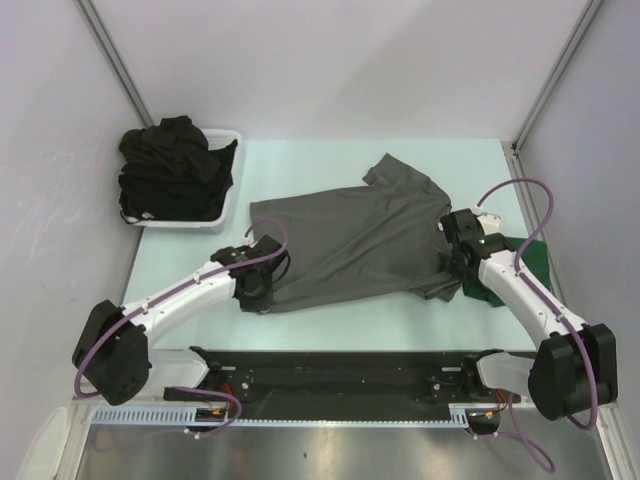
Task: Fold and stack the t-shirts
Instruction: Grap the side of the flattened tshirt closest away from the robot with both arms, then fold the flattened tshirt in 1/3 of the way
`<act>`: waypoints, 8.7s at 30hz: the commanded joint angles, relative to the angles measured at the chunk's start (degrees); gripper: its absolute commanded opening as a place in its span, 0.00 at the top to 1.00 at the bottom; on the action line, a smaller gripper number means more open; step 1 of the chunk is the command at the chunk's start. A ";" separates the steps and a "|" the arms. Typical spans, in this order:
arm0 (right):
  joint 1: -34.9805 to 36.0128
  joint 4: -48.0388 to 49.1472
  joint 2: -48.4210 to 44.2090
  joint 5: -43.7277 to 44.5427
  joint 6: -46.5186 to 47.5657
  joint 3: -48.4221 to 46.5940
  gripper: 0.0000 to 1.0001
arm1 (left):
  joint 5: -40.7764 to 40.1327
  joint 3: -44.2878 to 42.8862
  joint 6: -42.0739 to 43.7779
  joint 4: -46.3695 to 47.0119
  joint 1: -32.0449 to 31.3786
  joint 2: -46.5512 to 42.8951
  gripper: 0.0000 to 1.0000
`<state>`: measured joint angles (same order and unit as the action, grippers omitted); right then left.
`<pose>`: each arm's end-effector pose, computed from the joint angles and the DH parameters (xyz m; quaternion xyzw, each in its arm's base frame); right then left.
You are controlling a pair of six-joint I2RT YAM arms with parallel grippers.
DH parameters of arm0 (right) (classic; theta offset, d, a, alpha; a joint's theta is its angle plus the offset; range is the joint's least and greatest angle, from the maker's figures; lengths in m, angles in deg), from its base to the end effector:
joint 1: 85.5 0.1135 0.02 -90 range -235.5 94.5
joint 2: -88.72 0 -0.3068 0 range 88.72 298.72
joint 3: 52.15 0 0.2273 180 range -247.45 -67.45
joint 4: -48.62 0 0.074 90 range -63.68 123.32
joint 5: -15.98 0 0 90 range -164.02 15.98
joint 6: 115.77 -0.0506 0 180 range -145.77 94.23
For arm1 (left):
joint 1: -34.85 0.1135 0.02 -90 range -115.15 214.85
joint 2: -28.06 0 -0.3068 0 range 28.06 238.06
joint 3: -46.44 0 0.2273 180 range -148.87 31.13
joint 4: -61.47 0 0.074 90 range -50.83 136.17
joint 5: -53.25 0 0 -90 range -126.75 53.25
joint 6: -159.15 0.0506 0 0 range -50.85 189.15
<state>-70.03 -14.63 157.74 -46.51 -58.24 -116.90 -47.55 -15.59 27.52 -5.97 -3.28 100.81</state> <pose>0.1819 0.0261 0.2732 0.1867 0.9354 -0.1362 0.2677 0.1457 -0.1023 0.2431 -0.0399 0.9895 0.0060 0.1388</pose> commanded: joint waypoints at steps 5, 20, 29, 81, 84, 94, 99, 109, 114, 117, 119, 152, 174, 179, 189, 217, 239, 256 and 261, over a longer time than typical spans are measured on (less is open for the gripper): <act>-3.07 1.54 2.09 1.32 2.85 -4.25 1.00 | -4.92 -2.41 -1.26 -5.25 -0.28 -0.86 1.00; -4.83 2.06 1.48 -0.35 2.94 -2.32 1.00 | -7.03 -6.19 -0.21 -6.83 1.39 -0.86 1.00; -5.00 3.65 2.53 0.09 4.43 -4.42 1.00 | -7.83 -9.18 2.07 -7.71 2.53 0.46 1.00; -7.29 18.59 27.84 0.62 14.10 -23.14 1.00 | -10.20 -22.71 12.27 -2.79 12.55 14.00 1.00; -7.38 19.29 28.98 0.09 14.80 -24.46 1.00 | -10.11 -22.63 12.53 -2.53 12.90 14.52 1.00; -7.38 19.03 33.72 0.35 16.12 -28.94 1.00 | -10.28 -23.86 13.59 -2.00 14.31 16.81 1.00; -8.25 18.32 35.58 0.44 16.12 -30.53 1.00 | -10.46 -25.09 15.08 -1.83 16.33 18.21 1.00; -9.84 18.06 36.81 -0.17 16.12 -31.32 1.00 | -9.06 -27.19 17.46 -1.56 18.09 20.85 1.00; -9.84 17.89 37.42 0.00 16.12 -32.02 1.00 | -7.91 -28.07 18.07 -1.47 18.09 21.91 1.00; -9.75 16.84 38.39 1.31 16.21 -33.69 0.92 | -7.74 -28.34 18.42 -1.65 18.09 21.99 1.00; -9.49 16.74 38.92 1.93 16.91 -34.57 0.75 | -7.65 -28.43 18.69 -1.74 18.09 22.00 0.92; 5.80 13.40 50.34 -10.10 14.89 -51.35 0.14 | -8.62 -25.79 17.46 -3.14 18.00 16.28 0.26; 9.58 10.85 52.46 -11.69 12.08 -51.28 0.19 | -7.65 -25.44 18.95 -3.23 18.00 14.17 0.27; 10.55 10.94 52.19 -11.69 11.20 -49.52 0.22 | -7.47 -25.09 19.48 -3.14 18.00 14.00 0.27; 10.99 11.47 52.01 -11.16 11.20 -47.85 0.26 | -7.30 -24.56 20.18 -3.06 18.00 13.29 0.27; 9.59 11.47 50.96 -13.01 12.34 -47.32 0.91 | -6.07 -23.51 19.57 -2.97 17.92 12.24 0.28; 3.61 10.24 44.98 -8.61 15.33 -46.44 1.00 | -4.75 -24.65 20.18 -2.35 17.91 13.82 0.29; -4.12 10.76 42.70 -6.85 17.70 -44.50 1.00 | -4.05 -25.44 21.24 -2.35 17.91 14.79 0.30; -5.18 10.94 42.43 -6.41 18.41 -44.50 1.00 | -3.96 -25.26 21.15 -2.44 17.74 14.88 0.30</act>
<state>-74.49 -4.55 203.46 -54.75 -41.15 -161.36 -52.38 -39.26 47.79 -9.21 14.38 115.43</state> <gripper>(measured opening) 0.009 0.709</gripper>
